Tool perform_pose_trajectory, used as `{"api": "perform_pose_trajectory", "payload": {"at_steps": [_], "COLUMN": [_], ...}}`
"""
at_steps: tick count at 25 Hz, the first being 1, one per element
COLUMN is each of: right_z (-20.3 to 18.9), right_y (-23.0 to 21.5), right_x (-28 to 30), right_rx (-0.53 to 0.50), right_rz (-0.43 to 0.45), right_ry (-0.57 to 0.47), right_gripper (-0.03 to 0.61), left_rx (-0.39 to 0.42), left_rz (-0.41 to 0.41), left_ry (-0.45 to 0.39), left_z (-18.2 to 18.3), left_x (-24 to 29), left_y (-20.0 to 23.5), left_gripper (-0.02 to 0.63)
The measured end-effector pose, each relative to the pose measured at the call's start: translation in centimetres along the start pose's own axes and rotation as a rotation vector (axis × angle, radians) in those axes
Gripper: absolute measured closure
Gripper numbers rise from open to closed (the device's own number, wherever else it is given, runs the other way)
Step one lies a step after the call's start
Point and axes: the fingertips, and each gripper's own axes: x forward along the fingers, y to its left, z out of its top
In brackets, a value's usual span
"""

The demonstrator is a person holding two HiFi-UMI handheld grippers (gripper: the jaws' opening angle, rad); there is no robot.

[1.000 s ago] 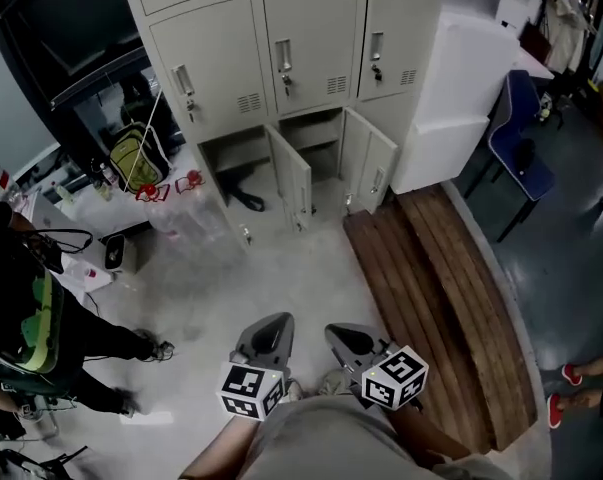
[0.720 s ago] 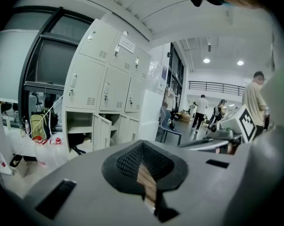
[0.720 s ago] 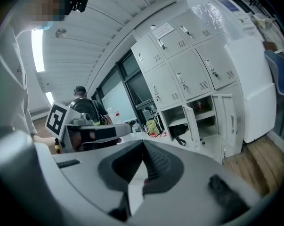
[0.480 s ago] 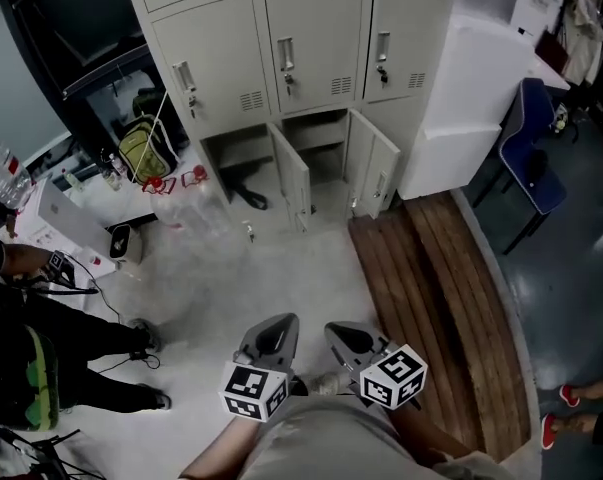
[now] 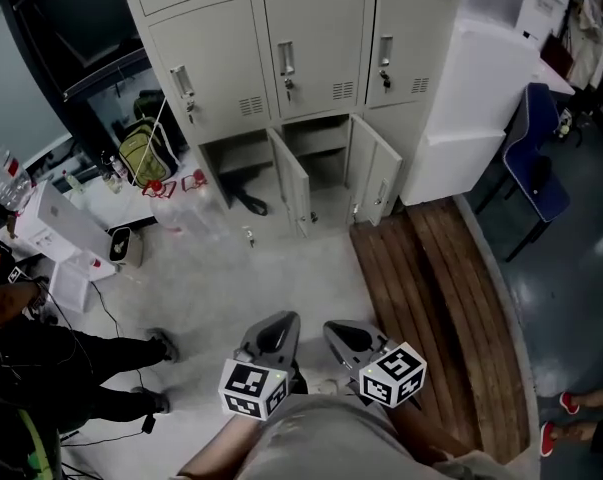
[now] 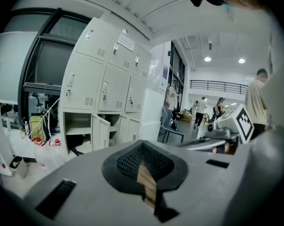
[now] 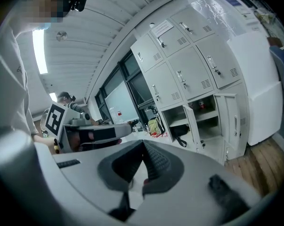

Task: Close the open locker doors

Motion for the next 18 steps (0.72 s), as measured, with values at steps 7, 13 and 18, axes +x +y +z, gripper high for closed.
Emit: {"api": "perform_pose_trajectory", "payload": {"at_steps": [7,13,18], "right_z": [1.2,2.6,5.4], "right_y": [-2.6,-5.4,-7.5], "right_x": [2.9,6.9,11.0], "right_rx": [-0.004,0.015,0.023], "right_rz": [-0.025,-0.060,-0.098], "right_ry": [0.013,0.014,-0.001], "right_gripper": [0.551,0.551,0.551], "left_rx": [-0.017,-0.024,-0.008], "left_rz": [-0.012,-0.036,-0.087], "left_ry": [-0.012,-0.007,-0.010], "left_z": [1.2,2.2,4.8], "left_x": [3.0,6.1,9.5], "left_y": [3.0,7.2,11.0], "left_gripper": [0.600,0.600,0.600]}}
